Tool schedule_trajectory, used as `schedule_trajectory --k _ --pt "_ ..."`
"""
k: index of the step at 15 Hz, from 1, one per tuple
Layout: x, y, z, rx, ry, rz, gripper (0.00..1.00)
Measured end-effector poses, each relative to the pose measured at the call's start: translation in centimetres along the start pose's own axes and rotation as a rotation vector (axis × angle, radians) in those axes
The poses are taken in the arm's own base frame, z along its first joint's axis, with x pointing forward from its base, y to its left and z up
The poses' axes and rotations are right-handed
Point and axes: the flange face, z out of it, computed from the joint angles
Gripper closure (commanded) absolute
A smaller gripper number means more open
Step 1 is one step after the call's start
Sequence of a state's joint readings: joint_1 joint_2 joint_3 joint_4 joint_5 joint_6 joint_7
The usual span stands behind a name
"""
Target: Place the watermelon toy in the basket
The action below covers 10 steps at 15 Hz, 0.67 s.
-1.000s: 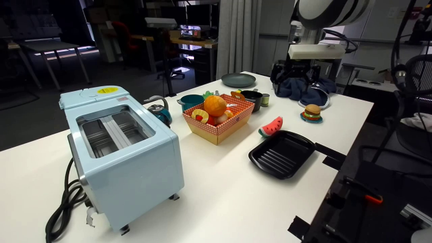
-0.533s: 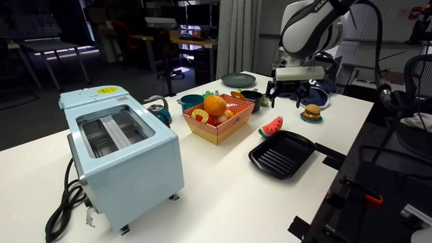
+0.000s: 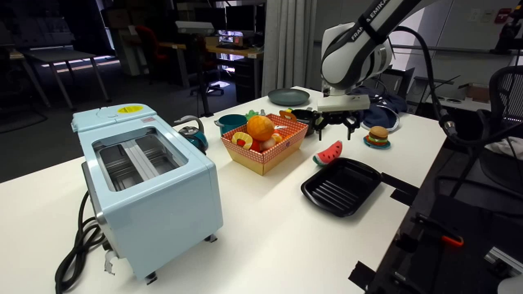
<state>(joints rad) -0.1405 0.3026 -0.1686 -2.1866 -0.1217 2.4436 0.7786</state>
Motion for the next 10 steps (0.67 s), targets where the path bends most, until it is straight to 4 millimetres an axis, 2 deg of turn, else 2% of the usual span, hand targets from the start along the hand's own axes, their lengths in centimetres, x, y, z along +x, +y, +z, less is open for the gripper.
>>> schedule_trajectory --k 5,6,9,10 --pt "-0.6 -1.4 2.4 -0.038 -0.014 -0.014 0.02" --pt "-0.7 -1.4 2.9 -0.048 -0.020 -0.015 0.18" --pt "-0.7 -1.1 4.0 -0.071 -0.032 -0.013 0.38" --pt "-0.5 -0.9 4.3 -0.077 -0.033 -0.009 0.48"
